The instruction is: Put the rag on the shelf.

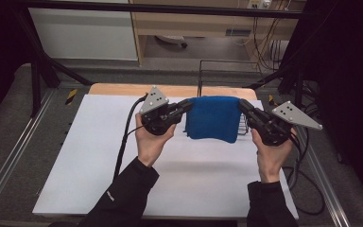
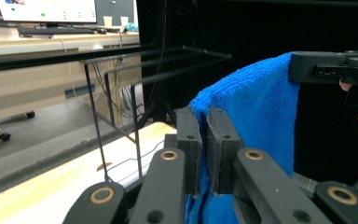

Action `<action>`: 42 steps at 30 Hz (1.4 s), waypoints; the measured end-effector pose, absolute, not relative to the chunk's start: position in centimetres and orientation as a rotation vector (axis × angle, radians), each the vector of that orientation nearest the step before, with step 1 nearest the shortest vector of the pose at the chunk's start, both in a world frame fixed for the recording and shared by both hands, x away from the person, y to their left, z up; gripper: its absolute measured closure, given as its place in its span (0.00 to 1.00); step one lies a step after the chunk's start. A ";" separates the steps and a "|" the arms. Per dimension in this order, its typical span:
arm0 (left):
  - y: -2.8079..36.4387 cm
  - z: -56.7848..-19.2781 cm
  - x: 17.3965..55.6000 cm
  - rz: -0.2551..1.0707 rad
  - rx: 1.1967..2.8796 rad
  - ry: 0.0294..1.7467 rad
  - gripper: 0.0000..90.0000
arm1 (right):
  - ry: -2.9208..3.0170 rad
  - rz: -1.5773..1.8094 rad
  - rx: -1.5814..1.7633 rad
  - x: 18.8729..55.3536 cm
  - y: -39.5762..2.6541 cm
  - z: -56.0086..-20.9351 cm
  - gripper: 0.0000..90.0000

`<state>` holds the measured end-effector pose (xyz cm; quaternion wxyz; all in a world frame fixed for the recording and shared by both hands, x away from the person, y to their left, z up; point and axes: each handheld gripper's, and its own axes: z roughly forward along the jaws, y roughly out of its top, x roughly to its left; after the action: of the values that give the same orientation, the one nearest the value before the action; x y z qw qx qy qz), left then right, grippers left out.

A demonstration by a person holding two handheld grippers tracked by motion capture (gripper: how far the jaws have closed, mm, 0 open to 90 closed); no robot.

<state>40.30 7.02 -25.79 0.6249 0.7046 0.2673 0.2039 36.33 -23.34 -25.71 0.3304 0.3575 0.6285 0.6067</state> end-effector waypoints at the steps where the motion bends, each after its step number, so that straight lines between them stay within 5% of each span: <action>1: 6.9 -25.6 40.4 0.472 1.610 0.612 0.94 | 1.638 1.583 0.932 36.4 -23.4 -25.5 0.97; 42: 2.6 -17.6 45.4 0.501 1.518 0.582 0.94 | 1.460 1.552 0.927 40.2 -26.3 -17.7 0.97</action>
<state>45.41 2.57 -17.60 0.6596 0.6706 0.2573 0.2214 40.24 -26.32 -17.68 0.3975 0.3660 0.5765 0.6129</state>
